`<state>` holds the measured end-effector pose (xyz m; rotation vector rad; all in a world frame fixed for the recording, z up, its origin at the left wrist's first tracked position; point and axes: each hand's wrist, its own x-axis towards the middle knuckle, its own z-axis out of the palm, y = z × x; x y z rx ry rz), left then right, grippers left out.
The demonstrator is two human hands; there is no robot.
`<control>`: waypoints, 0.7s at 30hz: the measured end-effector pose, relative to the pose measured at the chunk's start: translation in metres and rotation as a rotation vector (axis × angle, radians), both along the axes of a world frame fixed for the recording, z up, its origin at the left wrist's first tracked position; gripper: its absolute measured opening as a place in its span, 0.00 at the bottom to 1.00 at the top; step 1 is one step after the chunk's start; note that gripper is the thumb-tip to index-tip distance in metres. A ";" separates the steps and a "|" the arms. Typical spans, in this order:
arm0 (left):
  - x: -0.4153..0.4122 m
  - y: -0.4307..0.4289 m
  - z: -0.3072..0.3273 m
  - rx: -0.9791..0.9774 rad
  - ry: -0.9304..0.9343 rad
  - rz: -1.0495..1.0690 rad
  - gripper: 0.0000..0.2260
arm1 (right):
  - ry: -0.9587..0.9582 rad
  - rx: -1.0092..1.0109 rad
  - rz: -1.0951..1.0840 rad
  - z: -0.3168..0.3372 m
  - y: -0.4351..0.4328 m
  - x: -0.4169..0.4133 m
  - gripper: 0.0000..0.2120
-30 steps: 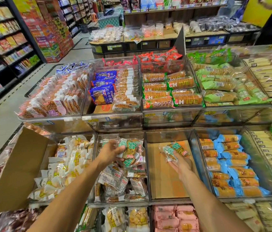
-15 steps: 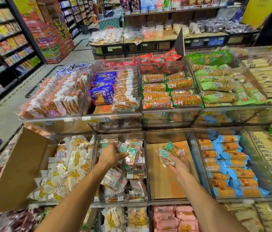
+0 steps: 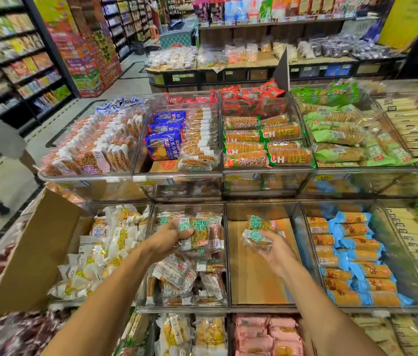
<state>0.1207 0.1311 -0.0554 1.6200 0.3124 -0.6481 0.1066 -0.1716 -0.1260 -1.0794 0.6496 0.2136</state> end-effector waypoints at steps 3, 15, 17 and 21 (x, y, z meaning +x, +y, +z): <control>-0.008 -0.005 0.008 -0.182 0.030 0.069 0.16 | -0.046 0.040 0.020 0.010 0.001 0.002 0.22; -0.040 -0.036 0.014 -0.335 0.048 -0.031 0.23 | -0.094 0.023 -0.014 0.038 -0.003 -0.042 0.27; -0.045 -0.044 0.016 -0.375 0.021 -0.075 0.29 | -0.084 0.016 -0.079 0.042 -0.006 -0.057 0.20; -0.046 -0.060 0.014 -0.359 -0.012 -0.195 0.46 | -0.096 0.003 -0.149 0.044 -0.012 -0.099 0.20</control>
